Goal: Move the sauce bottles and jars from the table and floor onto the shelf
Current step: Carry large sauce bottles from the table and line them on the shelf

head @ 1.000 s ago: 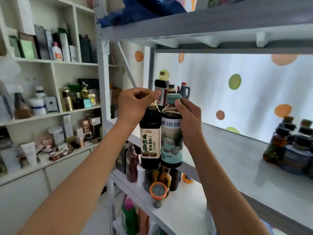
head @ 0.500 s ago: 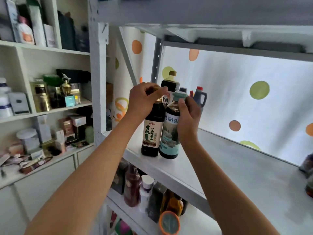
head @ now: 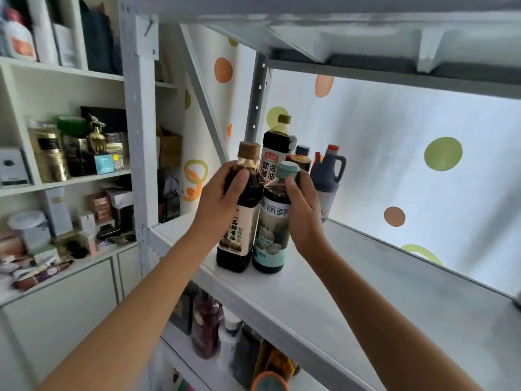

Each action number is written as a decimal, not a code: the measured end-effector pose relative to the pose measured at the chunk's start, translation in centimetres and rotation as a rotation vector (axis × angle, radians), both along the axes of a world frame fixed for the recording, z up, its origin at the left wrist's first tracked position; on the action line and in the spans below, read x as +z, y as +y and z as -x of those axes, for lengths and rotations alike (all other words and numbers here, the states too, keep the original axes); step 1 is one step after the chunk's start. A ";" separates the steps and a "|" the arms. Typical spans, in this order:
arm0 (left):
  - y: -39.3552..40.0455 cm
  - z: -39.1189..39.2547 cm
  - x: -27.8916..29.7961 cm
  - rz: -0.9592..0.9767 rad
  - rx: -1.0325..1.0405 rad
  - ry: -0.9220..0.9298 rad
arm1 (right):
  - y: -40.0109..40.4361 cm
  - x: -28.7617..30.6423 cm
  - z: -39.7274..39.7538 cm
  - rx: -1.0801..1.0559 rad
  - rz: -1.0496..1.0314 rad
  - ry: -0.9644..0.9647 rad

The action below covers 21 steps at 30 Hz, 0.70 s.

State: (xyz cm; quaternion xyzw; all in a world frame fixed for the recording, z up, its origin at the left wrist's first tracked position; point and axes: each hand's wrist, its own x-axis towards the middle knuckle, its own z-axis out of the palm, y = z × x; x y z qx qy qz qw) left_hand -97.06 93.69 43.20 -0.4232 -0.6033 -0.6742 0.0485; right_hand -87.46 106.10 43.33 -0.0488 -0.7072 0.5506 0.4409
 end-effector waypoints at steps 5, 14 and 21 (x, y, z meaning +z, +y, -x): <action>-0.8 -1.6 -5.5 0.064 -0.105 -0.072 | 1.4 -1.0 -1.5 0.109 -0.092 -0.224; -3.0 -2.6 -7.9 0.437 0.340 0.025 | 0.5 -5.9 -4.2 -0.120 -0.310 -0.583; 1.2 -0.5 -6.1 0.476 0.385 0.013 | 3.2 -6.3 -1.4 -0.208 -0.277 -0.570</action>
